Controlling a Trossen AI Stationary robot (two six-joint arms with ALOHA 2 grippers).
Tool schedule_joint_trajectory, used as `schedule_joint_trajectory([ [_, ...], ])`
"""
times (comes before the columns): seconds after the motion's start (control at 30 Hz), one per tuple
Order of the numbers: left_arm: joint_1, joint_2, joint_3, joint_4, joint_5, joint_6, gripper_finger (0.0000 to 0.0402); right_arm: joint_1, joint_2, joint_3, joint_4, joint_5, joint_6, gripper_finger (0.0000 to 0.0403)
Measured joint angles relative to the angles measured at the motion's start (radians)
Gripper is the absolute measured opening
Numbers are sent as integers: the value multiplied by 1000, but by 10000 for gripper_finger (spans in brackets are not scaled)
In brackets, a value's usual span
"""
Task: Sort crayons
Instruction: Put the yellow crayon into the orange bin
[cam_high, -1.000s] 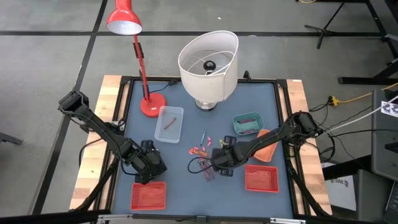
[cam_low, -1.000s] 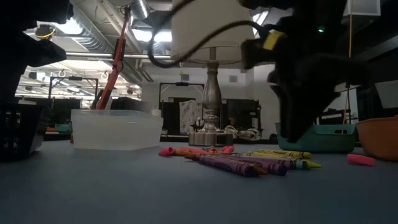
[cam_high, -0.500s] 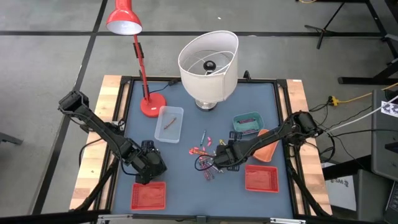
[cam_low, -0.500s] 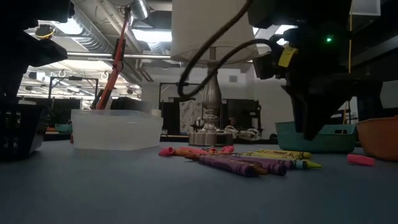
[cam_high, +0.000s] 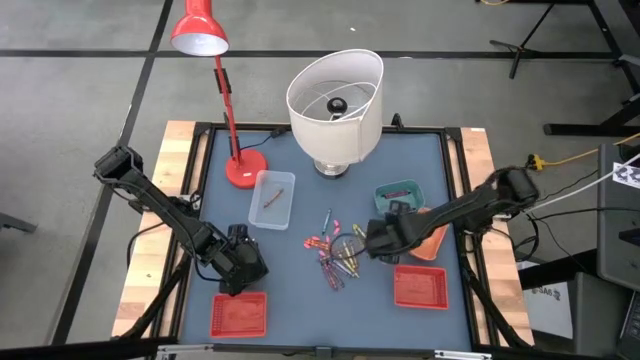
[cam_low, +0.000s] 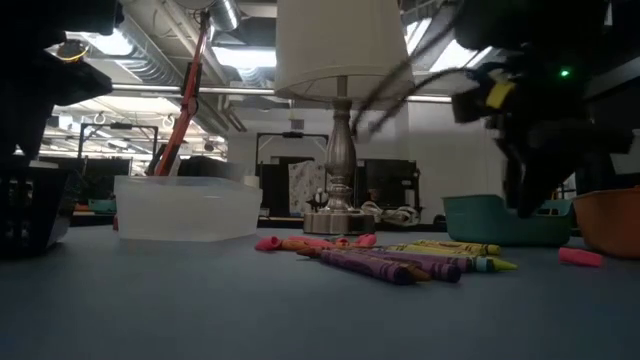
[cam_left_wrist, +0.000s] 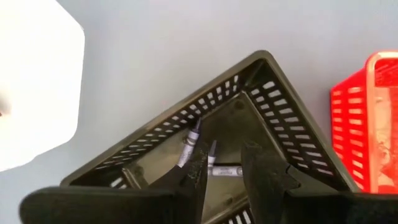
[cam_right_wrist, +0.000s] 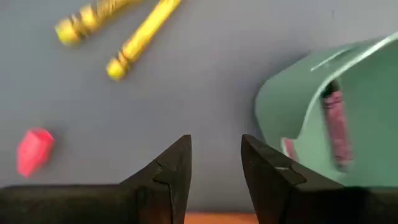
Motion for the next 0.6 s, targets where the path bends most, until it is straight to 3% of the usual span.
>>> schedule_joint_trajectory([
  [0.17,0,0,0,0,-10,0,80,-2,-163,-192,382,-48,73,138],
  [0.33,0,0,0,4,-11,0,80,-1,-181,-321,691,-40,78,138],
  [0.43,0,0,0,5,-11,0,80,-1,-152,-363,782,-40,108,138],
  [0.6,2,0,0,7,-12,0,80,-1,-96,-374,792,-40,146,138],
])
